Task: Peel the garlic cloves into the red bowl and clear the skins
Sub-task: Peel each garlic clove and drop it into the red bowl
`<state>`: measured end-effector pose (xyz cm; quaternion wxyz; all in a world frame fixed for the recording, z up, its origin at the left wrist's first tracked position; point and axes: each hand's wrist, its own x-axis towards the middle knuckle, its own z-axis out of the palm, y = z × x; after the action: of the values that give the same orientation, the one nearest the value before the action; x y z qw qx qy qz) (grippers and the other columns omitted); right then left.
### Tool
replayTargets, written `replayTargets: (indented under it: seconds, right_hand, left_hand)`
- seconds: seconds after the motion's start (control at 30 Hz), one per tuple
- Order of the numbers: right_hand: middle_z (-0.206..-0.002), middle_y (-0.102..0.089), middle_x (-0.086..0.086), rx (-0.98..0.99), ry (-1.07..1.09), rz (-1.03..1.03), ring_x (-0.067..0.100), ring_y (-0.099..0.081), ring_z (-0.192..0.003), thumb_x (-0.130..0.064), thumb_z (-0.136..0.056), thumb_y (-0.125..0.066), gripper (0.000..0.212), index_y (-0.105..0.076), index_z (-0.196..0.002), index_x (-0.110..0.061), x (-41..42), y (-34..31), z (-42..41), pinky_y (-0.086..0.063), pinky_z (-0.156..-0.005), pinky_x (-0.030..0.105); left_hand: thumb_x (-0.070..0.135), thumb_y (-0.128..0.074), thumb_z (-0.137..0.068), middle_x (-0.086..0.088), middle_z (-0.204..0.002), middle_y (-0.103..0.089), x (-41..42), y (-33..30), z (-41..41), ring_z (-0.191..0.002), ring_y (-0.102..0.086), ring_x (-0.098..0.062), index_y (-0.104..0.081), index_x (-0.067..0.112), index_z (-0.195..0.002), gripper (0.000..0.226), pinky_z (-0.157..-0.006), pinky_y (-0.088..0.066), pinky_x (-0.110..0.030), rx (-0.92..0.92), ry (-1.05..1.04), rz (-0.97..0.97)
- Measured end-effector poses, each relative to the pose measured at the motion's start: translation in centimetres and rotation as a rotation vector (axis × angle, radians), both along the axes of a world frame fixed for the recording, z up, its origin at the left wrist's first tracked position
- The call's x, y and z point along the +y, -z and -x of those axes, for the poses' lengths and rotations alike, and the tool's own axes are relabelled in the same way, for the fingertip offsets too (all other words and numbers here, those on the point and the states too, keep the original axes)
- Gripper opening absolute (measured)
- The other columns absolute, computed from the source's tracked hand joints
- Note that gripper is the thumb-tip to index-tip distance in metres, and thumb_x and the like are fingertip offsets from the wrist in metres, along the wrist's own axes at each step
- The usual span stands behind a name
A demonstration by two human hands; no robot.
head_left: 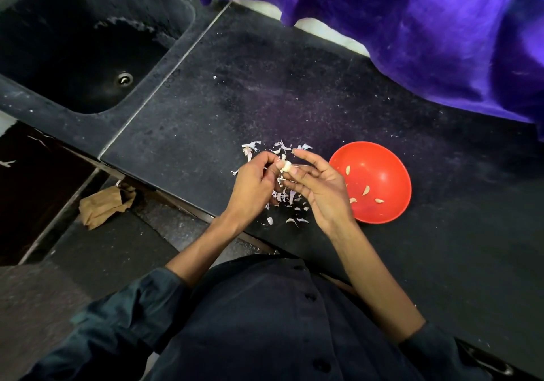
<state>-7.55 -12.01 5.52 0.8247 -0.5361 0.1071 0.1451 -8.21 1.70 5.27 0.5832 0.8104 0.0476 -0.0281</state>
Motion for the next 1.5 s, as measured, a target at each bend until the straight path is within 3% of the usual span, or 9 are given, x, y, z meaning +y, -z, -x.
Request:
replayTargets:
  seconds: [0.13,0.27,0.4,0.6,0.77,0.9,1.13,1.33,1.5]
  right_hand:
    - [-0.085,-0.067,0.006,0.009,-0.007,-0.042,0.016,-0.069,-0.082,0.013,-0.085,-0.058,0.038,-0.059,-0.118,-0.007,-0.1,-0.2,-0.1,-0.057,-0.08,0.029]
    - [-0.09,-0.065,0.008,0.0,-0.01,-0.042,0.017,-0.068,-0.083,0.015,-0.085,-0.057,0.042,-0.056,-0.124,-0.003,-0.1,-0.2,-0.3,-0.057,-0.082,0.03]
    - [-0.09,-0.064,0.009,0.005,0.005,-0.024,0.015,-0.064,-0.082,0.014,-0.087,-0.055,0.042,-0.055,-0.125,-0.003,-0.1,0.0,-0.4,-0.055,-0.073,0.024]
    - [-0.09,-0.063,0.007,-0.023,0.072,0.137,0.014,-0.061,-0.078,0.012,-0.084,-0.061,0.047,-0.051,-0.128,-0.002,-0.3,0.4,-0.7,-0.052,-0.071,0.025]
    - [-0.087,-0.067,0.006,-0.106,0.072,0.337,0.009,-0.063,-0.078,0.01,-0.083,-0.065,0.052,-0.048,-0.128,-0.009,-0.3,0.4,-0.9,-0.054,-0.073,0.026]
    - [-0.094,-0.073,0.01,-0.163,0.051,0.449,0.014,-0.068,-0.087,0.004,-0.084,-0.067,0.052,-0.048,-0.127,-0.017,-0.4,0.3,-0.6,-0.055,-0.082,0.031]
    - [-0.086,-0.072,-0.022,-0.28,-0.007,0.71,0.005,-0.067,-0.08,0.0,-0.08,-0.068,0.05,-0.054,-0.126,-0.014,-0.9,0.5,-0.5,-0.051,-0.08,0.03]
    - [-0.094,-0.071,-0.007,-0.319,-0.04,0.751,0.008,-0.066,-0.082,0.005,-0.079,-0.067,0.065,-0.044,-0.135,-0.019,-1.1,0.0,-0.2,-0.052,-0.08,0.022]
    - [-0.088,-0.068,-0.013,-0.384,-0.01,0.831,0.0,-0.064,-0.08,0.004,-0.079,-0.067,0.039,-0.065,-0.111,-0.02,-1.2,0.0,-0.2,-0.05,-0.075,0.017]
  left_hand:
    - [0.021,-0.052,-0.1,0.002,-0.062,-0.06,0.0,0.0,-0.3,-0.049,-0.055,-0.008,-0.058,0.009,-0.09,0.017,-0.056,-0.055,-0.043,-0.013,-0.016,-0.051]
    - [0.021,-0.052,-0.1,-0.005,-0.068,-0.062,0.1,0.2,-0.6,-0.055,-0.06,-0.017,-0.057,0.01,-0.089,0.016,-0.055,-0.055,-0.04,-0.043,0.002,-0.058]
    - [0.02,-0.057,-0.098,0.0,-0.067,-0.062,0.3,0.2,-0.8,-0.052,-0.053,-0.005,-0.064,0.01,-0.091,0.014,-0.053,-0.047,-0.021,-0.087,0.03,-0.079]
    - [0.022,-0.052,-0.1,0.0,-0.101,-0.065,0.8,0.7,-1.5,-0.073,-0.064,-0.014,-0.064,0.017,-0.125,0.028,-0.067,-0.055,-0.031,-0.131,0.096,-0.092]
    - [0.026,-0.072,-0.085,0.011,-0.094,-0.066,0.4,-0.1,-2.2,-0.081,-0.063,-0.006,-0.074,0.016,-0.103,0.02,-0.074,-0.051,-0.022,-0.189,0.183,-0.115]
    - [0.017,-0.074,-0.084,0.013,-0.086,-0.065,0.4,0.1,-2.6,-0.073,-0.063,-0.006,-0.076,0.014,-0.09,0.007,-0.071,-0.055,-0.031,-0.168,0.108,-0.055]
    - [0.022,-0.079,-0.078,0.004,-0.092,-0.068,0.3,0.0,-2.4,-0.07,-0.061,0.001,-0.074,0.019,-0.088,0.012,-0.064,-0.048,-0.013,-0.147,0.15,0.002]
    - [0.017,-0.077,-0.081,0.008,-0.089,-0.065,0.0,0.1,-2.4,-0.068,-0.059,0.003,-0.073,0.022,-0.086,0.008,-0.064,-0.05,-0.019,-0.154,0.114,0.013]
    - [0.009,-0.07,-0.086,0.007,-0.068,-0.066,-0.5,-0.2,-2.1,-0.06,-0.059,-0.006,-0.07,0.007,-0.083,0.004,-0.047,-0.053,-0.027,0.106,-0.02,0.419]
